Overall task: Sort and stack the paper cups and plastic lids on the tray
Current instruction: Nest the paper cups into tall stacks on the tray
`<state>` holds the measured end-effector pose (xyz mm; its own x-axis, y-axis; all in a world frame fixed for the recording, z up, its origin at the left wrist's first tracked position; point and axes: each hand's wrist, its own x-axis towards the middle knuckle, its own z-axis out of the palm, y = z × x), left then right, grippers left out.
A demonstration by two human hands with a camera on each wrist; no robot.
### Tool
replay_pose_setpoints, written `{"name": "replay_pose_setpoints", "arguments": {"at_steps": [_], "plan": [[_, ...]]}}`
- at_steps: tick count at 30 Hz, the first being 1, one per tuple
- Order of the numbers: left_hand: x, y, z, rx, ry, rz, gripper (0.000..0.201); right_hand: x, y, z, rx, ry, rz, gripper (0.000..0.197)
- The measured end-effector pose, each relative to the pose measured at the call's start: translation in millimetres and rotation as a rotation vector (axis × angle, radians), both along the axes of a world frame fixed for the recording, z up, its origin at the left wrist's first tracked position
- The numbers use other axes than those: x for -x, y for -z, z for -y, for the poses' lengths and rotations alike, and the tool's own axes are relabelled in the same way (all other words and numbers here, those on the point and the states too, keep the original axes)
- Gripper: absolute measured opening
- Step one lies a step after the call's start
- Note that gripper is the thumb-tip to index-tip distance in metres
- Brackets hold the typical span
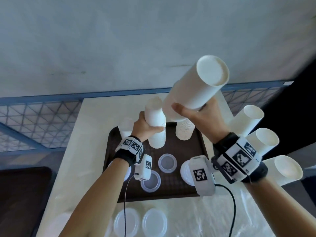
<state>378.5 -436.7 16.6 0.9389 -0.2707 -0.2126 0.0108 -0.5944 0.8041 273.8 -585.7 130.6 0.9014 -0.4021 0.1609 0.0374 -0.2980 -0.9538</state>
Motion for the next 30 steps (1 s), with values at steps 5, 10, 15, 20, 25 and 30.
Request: {"name": "replay_pose_setpoints", "arguments": {"at_steps": [5,10,15,20,25,30], "plan": [[2,18,6,0.019,-0.014,0.009,0.08,-43,-3,-24,0.008,-0.016,-0.046,0.08],[6,25,5,0.105,-0.051,0.038,0.076,-64,10,-37,0.076,-0.047,-0.187,0.08],[13,37,4,0.193,-0.105,0.041,0.073,-71,26,-46,0.1,-0.027,-0.302,0.077],[19,45,3,0.179,-0.119,0.043,0.076,-68,45,-52,0.098,-0.033,-0.386,0.082],[41,55,-9,-0.117,-0.045,-0.054,0.059,-17,74,-36,-0.024,-0.03,-0.431,0.098],[80,48,17,-0.289,0.243,-0.089,0.017,95,142,11,-0.245,0.116,-0.674,0.052]]}}
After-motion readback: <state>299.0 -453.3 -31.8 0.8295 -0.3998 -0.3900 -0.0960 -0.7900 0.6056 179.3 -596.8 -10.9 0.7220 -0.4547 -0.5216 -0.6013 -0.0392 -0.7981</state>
